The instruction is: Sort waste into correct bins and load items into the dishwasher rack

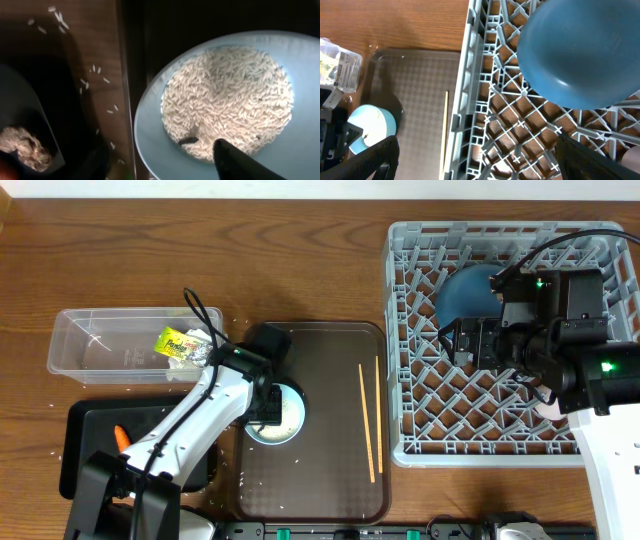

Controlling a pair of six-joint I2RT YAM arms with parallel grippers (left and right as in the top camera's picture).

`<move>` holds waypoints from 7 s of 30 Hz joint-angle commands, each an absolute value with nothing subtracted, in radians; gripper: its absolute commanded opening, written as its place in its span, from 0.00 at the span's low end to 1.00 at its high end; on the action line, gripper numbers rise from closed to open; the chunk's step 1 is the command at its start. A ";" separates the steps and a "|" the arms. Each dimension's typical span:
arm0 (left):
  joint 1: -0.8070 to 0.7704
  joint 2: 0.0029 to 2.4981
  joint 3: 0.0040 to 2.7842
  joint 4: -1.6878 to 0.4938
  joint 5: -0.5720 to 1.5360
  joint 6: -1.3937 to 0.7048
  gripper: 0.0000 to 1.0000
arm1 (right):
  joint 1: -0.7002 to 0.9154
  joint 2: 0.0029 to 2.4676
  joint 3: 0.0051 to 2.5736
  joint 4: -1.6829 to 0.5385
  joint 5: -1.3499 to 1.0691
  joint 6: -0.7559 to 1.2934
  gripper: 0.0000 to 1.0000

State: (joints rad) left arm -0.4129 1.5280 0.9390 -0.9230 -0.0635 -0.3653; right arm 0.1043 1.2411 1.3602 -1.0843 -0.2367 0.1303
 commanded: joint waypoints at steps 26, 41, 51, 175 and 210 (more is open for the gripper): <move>-0.408 1.539 0.820 -0.720 0.123 -0.200 0.37 | 0.119 1.230 1.369 -1.088 -0.240 0.145 0.93; -0.408 1.620 0.830 -0.706 0.185 -0.200 0.29 | 0.119 1.230 1.369 -1.089 -0.240 0.145 0.94; -0.409 1.537 0.852 -0.739 0.195 -0.199 0.45 | 0.119 1.230 1.369 -1.087 -0.240 0.145 0.94; -0.815 1.695 1.109 -0.812 -0.012 -0.488 0.46 | -0.053 1.230 1.369 -1.040 -0.139 0.430 0.99; -0.815 1.755 1.250 -0.965 -0.102 -0.536 0.06 | -0.052 1.230 1.369 -1.040 -0.140 0.430 0.99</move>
State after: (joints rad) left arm -0.8154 1.8278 1.2072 -0.9482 -0.0498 -0.5278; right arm -0.0502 1.2411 1.3602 -1.0378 -0.1356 0.4175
